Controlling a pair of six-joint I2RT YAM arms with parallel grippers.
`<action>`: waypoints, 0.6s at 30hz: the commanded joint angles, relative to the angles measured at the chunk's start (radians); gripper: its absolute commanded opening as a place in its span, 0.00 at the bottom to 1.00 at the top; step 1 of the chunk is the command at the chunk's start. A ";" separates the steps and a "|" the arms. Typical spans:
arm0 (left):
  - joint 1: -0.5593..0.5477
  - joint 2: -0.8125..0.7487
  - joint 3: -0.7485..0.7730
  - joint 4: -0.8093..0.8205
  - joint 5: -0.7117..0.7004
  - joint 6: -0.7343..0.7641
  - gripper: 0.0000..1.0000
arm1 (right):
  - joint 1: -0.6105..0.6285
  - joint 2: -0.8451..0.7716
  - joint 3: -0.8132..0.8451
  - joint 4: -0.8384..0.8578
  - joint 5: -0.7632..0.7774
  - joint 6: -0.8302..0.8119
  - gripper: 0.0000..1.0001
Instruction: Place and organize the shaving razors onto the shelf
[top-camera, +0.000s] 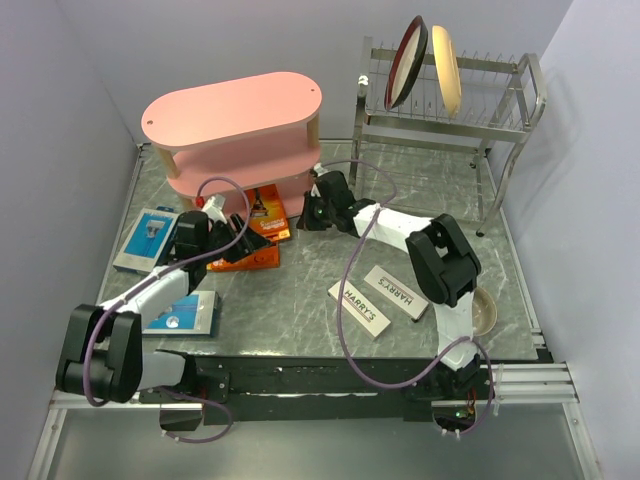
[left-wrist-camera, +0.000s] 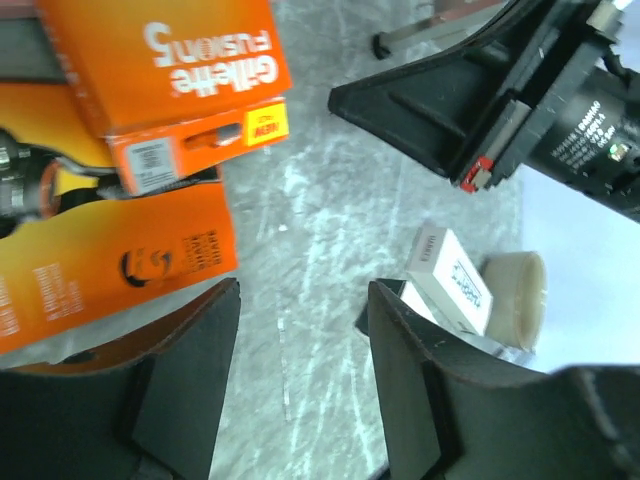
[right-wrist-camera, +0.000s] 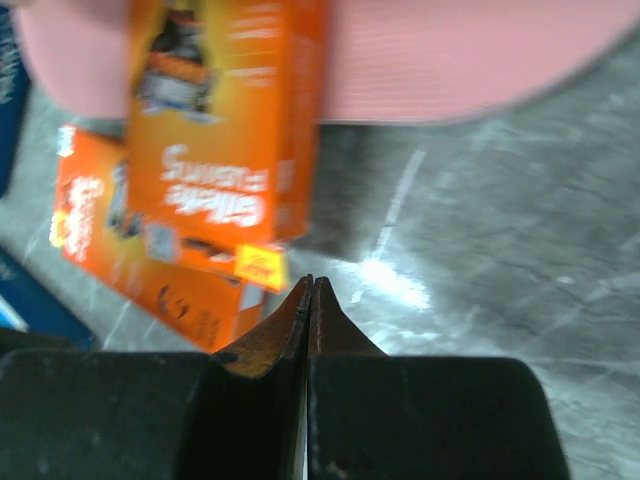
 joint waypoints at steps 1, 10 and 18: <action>-0.001 -0.052 0.038 -0.109 -0.139 0.079 0.59 | -0.009 0.027 0.050 -0.009 0.043 0.061 0.00; 0.005 0.040 0.089 -0.032 -0.348 0.211 0.07 | -0.015 -0.075 -0.048 0.000 -0.023 0.090 0.35; 0.005 0.135 0.054 0.194 -0.462 0.283 0.01 | -0.038 -0.026 -0.131 0.166 -0.232 0.315 0.54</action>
